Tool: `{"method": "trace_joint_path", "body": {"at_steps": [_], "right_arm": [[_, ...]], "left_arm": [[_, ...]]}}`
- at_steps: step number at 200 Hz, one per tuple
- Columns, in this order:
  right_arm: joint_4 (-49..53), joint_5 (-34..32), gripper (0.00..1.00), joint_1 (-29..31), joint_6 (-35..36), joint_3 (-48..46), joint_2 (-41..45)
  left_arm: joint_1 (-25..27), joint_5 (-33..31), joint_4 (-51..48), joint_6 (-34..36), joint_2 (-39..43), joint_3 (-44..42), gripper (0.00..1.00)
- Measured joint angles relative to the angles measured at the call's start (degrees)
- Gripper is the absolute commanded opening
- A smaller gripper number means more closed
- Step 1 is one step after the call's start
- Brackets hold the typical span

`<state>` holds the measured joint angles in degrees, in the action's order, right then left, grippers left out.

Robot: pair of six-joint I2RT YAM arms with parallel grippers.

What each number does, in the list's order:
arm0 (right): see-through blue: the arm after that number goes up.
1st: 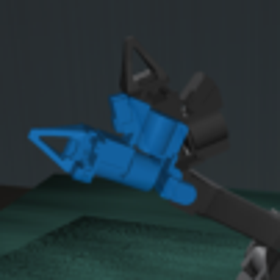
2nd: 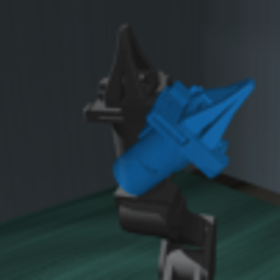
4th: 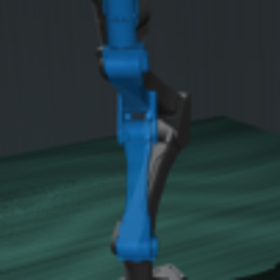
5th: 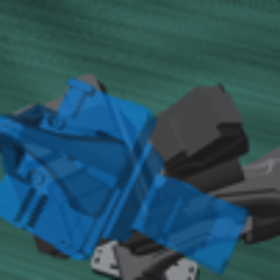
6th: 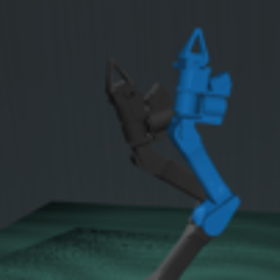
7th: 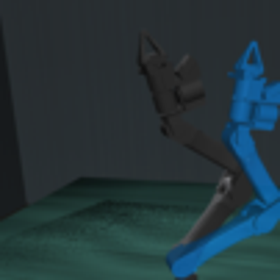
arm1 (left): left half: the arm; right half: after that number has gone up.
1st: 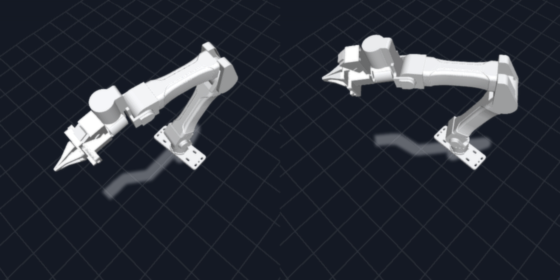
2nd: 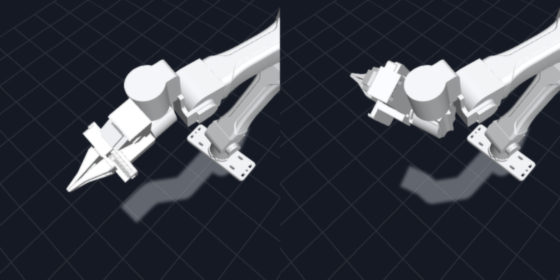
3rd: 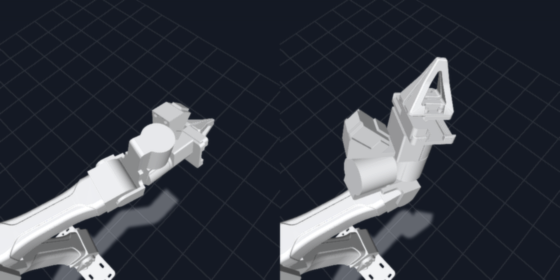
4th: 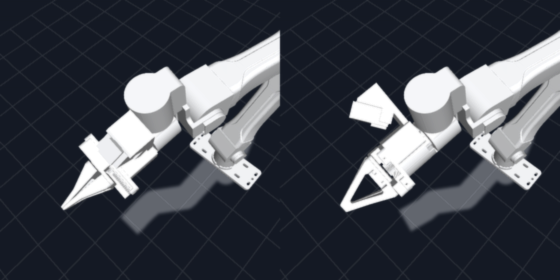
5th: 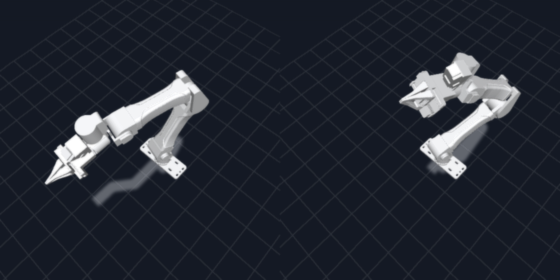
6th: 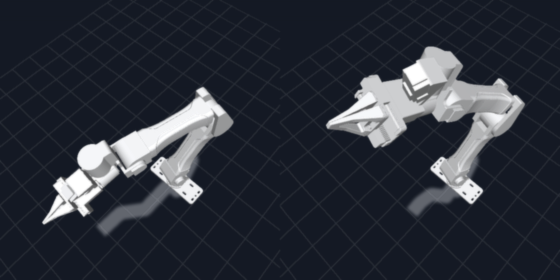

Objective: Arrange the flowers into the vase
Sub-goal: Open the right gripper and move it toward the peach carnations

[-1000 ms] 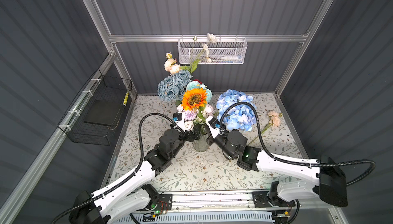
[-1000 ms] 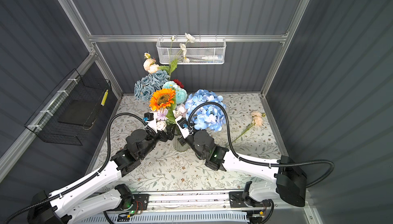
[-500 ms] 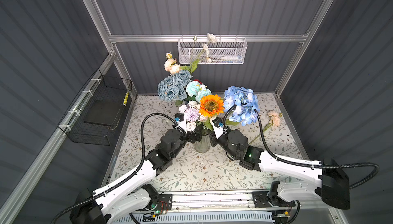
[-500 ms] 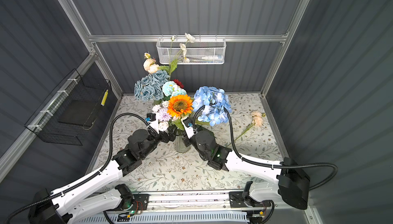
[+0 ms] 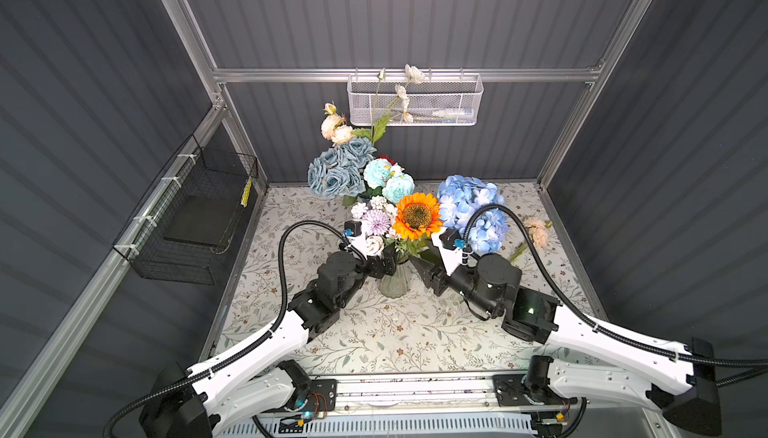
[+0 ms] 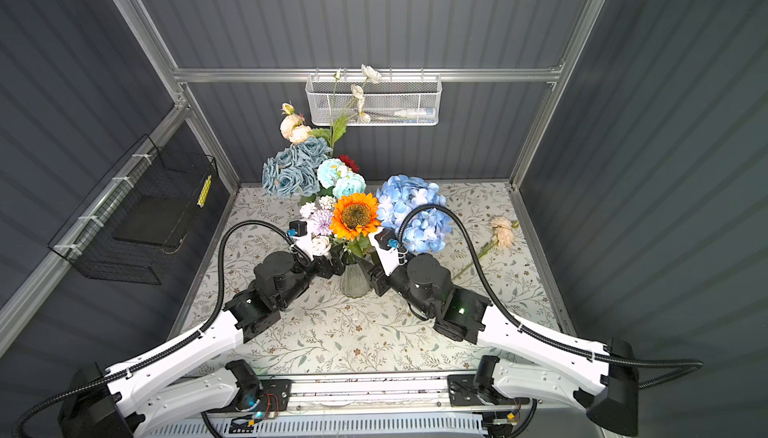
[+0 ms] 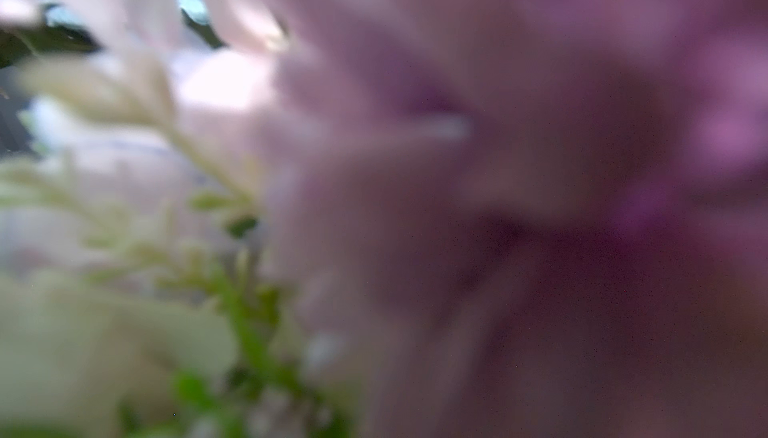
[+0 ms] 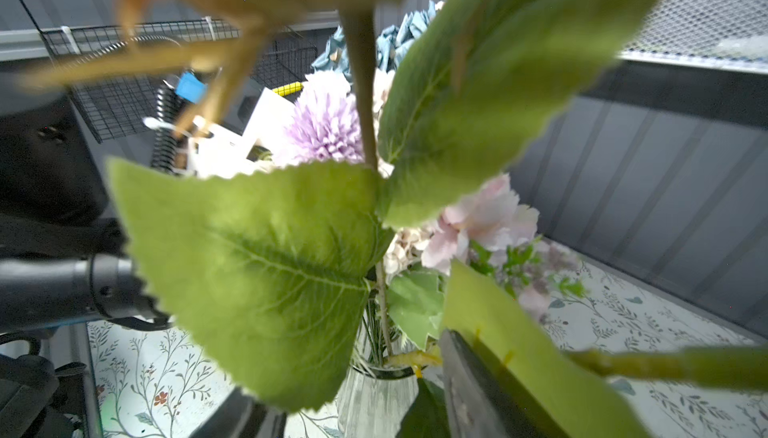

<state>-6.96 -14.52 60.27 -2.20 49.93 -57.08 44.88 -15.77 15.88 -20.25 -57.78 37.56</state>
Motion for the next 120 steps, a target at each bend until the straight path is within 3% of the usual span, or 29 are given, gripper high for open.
{"method": "trace_joint_path", "body": {"at_steps": [63,120], "right_arm": [[8.2,2.4,0.69,-1.3,1.1,8.5,3.3],[15.0,1.2,0.67,-5.9,-2.9,11.6,12.4]], "left_arm": [[0.0,0.0,0.0,-0.6,-0.2,0.0,0.99],[0.0,0.0,0.0,-0.6,-0.3,0.0,1.00]]}}
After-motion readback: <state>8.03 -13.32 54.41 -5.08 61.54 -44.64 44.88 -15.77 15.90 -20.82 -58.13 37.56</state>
